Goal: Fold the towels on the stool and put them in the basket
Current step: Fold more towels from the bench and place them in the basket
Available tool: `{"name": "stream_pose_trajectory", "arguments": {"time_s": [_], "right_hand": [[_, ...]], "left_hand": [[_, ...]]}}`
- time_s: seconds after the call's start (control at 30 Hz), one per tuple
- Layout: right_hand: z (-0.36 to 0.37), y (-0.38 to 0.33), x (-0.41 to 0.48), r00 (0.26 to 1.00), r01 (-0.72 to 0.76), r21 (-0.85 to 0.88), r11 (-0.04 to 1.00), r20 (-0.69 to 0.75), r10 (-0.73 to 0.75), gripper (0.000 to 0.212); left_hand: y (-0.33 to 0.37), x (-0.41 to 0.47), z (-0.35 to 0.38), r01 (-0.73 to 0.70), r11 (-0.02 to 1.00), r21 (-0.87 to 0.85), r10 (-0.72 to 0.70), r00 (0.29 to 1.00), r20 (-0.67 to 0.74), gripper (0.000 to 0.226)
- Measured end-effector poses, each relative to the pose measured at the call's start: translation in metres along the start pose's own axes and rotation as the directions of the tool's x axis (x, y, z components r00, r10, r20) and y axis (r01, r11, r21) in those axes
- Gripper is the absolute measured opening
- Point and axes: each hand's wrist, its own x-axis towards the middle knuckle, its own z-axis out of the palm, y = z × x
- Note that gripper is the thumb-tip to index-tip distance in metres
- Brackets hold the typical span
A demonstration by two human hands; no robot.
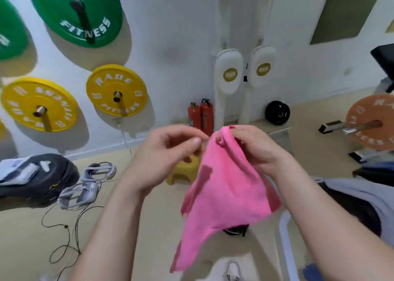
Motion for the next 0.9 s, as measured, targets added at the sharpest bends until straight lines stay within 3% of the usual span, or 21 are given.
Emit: {"name": "stream_pose_trajectory", "arguments": {"time_s": [0.03, 0.07, 0.13, 0.2, 0.3, 0.37, 0.43, 0.5, 0.63, 0.77, 0.9], "right_hand": [[0.0, -0.003, 0.022, 0.998, -0.019, 0.087, 0.996, 0.054, 0.014, 0.024], [0.003, -0.009, 0.044, 0.992, -0.054, 0.17, 0.984, 0.124, 0.033, 0.028], [0.009, -0.028, 0.08, 0.968, -0.101, 0.338, 0.936, 0.25, 0.014, 0.026], [0.011, -0.05, 0.117, 0.955, -0.071, 0.392, 0.917, 0.292, -0.052, 0.031], [0.005, -0.071, 0.169, 0.922, -0.057, 0.213, 0.975, 0.387, -0.031, 0.057], [-0.001, -0.077, 0.204, 0.91, -0.005, -0.067, 0.998, 0.412, 0.032, 0.055], [-0.003, -0.07, 0.243, 0.955, 0.084, -0.414, 0.907, 0.294, 0.046, 0.051], [-0.003, -0.055, 0.286, 0.977, 0.097, -0.566, 0.819, 0.21, 0.029, 0.056], [-0.007, -0.015, 0.374, 0.986, -0.141, -0.458, 0.878, 0.013, 0.166, 0.005], [-0.008, 0.011, 0.476, 0.928, -0.317, -0.375, 0.871, -0.31, 0.204, 0.016], [0.002, 0.013, 0.572, 0.845, -0.309, -0.223, 0.925, -0.51, 0.159, 0.016]], "left_hand": [[-0.009, 0.026, -0.01, -0.04, 0.999, -0.007, 0.038, 0.984, -0.176, 0.015], [-0.019, 0.054, -0.02, -0.028, 1.0, 0.006, 0.028, 0.973, -0.228, 0.015], [-0.041, 0.104, -0.034, 0.112, 0.994, 0.016, -0.111, 0.99, -0.083, 0.014], [-0.061, 0.141, -0.042, 0.27, 0.96, -0.08, -0.269, 0.963, 0.018, 0.032], [-0.084, 0.181, -0.069, 0.269, 0.92, -0.286, -0.288, 0.957, -0.027, 0.035], [-0.096, 0.205, -0.093, 0.213, 0.907, -0.362, -0.255, 0.964, -0.07, 0.025], [-0.104, 0.234, -0.115, 0.158, 0.924, -0.348, -0.212, 0.969, -0.123, 0.02], [-0.107, 0.271, -0.135, 0.083, 0.955, -0.285, -0.136, 0.976, -0.172, 0.012], [-0.126, 0.36, -0.201, 0.001, 0.97, -0.241, -0.057, 0.973, -0.226, 0.009], [-0.21, 0.45, -0.292, 0.117, 0.993, -0.026, -0.12, 0.965, -0.234, 0.008], [-0.309, 0.5, -0.354, 0.197, 0.98, 0.039, -0.182, 0.952, -0.245, 0.015]]}}
